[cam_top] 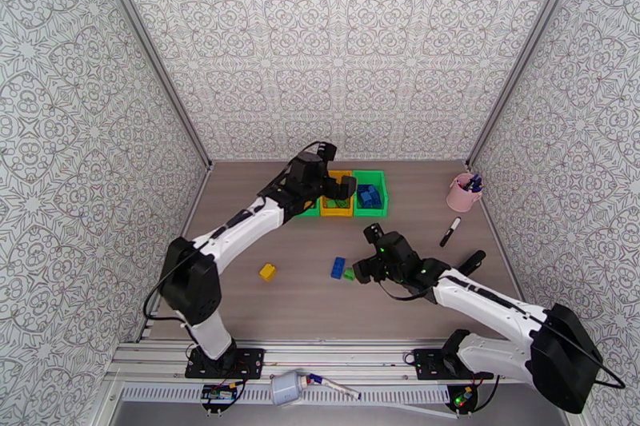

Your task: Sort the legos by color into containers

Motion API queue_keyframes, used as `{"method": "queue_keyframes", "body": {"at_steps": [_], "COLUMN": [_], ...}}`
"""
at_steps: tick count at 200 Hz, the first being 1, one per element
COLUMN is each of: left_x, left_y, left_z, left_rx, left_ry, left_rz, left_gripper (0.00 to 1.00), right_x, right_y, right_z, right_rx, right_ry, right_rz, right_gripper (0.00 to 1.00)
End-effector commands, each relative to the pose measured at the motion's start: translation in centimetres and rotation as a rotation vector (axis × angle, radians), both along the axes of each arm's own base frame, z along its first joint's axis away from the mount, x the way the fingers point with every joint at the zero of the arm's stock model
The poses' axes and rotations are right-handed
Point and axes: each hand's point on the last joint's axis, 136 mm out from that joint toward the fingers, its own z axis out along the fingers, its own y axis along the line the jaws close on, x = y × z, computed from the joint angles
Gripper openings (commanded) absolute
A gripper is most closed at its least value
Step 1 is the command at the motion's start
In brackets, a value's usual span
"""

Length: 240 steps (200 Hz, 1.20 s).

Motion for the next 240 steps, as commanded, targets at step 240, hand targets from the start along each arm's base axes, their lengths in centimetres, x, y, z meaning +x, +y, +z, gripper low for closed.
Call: {"method": "queue_keyframes", "body": {"at_steps": [240], "left_x": [-14.3], "left_y": [9.3], "left_z": [-2.5], "left_rx": [0.200], "left_ry": [-0.007], "left_rz": [-0.110], "left_gripper": [1.00], "right_x": [2.1], "right_y": [0.9], "right_z": [-6.7], "right_rx": [-0.137], "right_ry": [0.138], "right_rz": [-0.412], "right_gripper": [0.66]}}
